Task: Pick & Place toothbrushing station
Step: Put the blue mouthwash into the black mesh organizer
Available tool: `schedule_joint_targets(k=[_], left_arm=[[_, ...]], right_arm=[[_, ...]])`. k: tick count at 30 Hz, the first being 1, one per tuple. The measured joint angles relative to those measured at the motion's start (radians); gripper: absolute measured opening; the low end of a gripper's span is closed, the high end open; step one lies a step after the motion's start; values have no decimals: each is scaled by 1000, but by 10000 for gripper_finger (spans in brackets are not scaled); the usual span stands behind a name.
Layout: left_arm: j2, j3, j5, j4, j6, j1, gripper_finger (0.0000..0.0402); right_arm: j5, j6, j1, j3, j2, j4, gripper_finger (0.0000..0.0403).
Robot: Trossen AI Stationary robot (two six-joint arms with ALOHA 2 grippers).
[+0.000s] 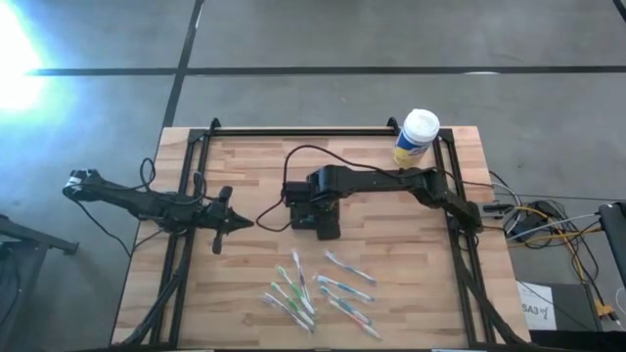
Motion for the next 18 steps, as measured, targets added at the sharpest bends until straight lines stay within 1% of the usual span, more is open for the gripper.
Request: schedule_joint_targets(k=[12, 15, 18], left_arm=[[0, 0, 0, 1, 0, 0, 3], [0, 0, -1, 1, 0, 0, 3], [0, 0, -1, 1, 1, 0, 3]], right_arm=[[0, 9, -1, -67, -3, 46, 89], [0, 7, -1, -72, -4, 50, 98], [0, 7, -1, -68, -4, 48, 118]])
